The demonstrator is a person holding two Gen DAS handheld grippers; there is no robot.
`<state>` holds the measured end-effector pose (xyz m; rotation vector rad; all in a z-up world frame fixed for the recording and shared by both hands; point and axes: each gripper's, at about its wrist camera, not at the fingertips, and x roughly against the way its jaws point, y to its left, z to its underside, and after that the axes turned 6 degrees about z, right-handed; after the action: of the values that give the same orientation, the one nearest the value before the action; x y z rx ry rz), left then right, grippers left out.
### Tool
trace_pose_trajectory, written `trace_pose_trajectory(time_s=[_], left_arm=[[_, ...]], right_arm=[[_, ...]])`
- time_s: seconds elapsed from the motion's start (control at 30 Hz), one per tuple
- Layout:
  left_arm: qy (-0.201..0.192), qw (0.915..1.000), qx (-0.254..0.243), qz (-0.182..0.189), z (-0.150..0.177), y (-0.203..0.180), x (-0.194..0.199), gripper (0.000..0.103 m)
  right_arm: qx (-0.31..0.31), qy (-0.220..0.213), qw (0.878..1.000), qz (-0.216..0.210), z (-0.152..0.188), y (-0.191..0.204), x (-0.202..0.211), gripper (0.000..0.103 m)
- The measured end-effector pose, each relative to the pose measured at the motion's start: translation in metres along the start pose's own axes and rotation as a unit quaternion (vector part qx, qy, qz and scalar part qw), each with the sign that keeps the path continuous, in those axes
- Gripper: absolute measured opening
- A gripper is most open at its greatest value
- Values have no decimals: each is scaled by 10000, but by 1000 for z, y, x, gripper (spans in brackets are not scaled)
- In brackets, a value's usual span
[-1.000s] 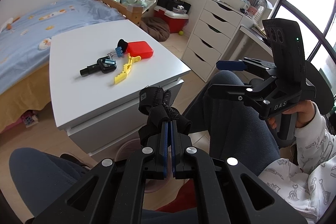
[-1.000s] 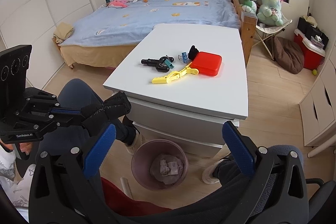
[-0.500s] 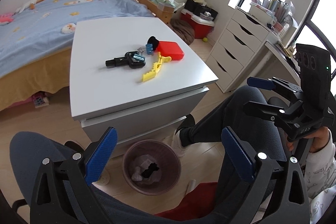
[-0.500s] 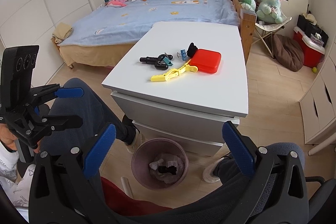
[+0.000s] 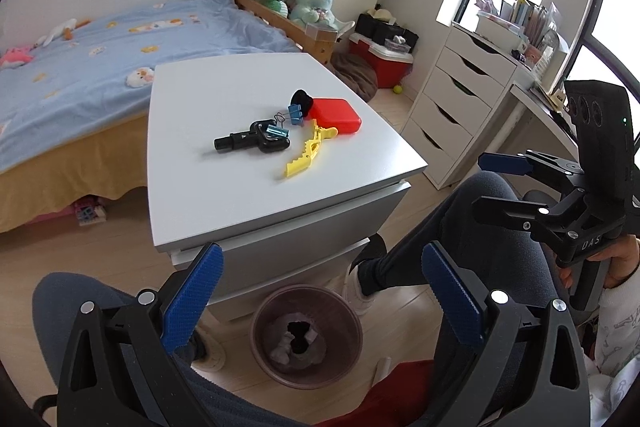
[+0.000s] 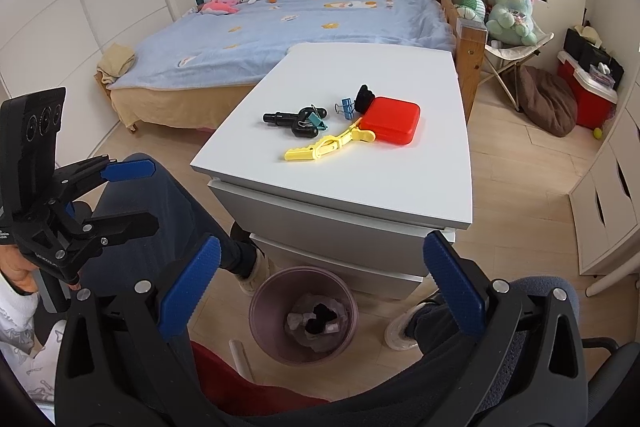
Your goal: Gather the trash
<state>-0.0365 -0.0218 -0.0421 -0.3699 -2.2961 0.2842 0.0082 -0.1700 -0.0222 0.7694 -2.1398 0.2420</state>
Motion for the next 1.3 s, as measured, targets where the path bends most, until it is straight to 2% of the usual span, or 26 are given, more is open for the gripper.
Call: trace_pose_trajectory(time_s=[0.3, 0.57, 1.03, 1.3], left_arm=[[-60, 9999, -59, 83, -12, 3, -3, 95], [88, 9991, -403, 21, -34, 0, -21, 95], [685, 9940, -813, 269, -76, -3, -80, 95], [982, 9901, -930, 385, -87, -4, -113, 95]], right_arm=[[-43, -66, 9999, 89, -12, -6, -2, 99], [-55, -68, 9997, 216, -28, -15, -3, 99], [-290, -131, 9988, 383, -32, -40, 4, 99], [-436, -157, 9979, 443, -28, -51, 9, 99]])
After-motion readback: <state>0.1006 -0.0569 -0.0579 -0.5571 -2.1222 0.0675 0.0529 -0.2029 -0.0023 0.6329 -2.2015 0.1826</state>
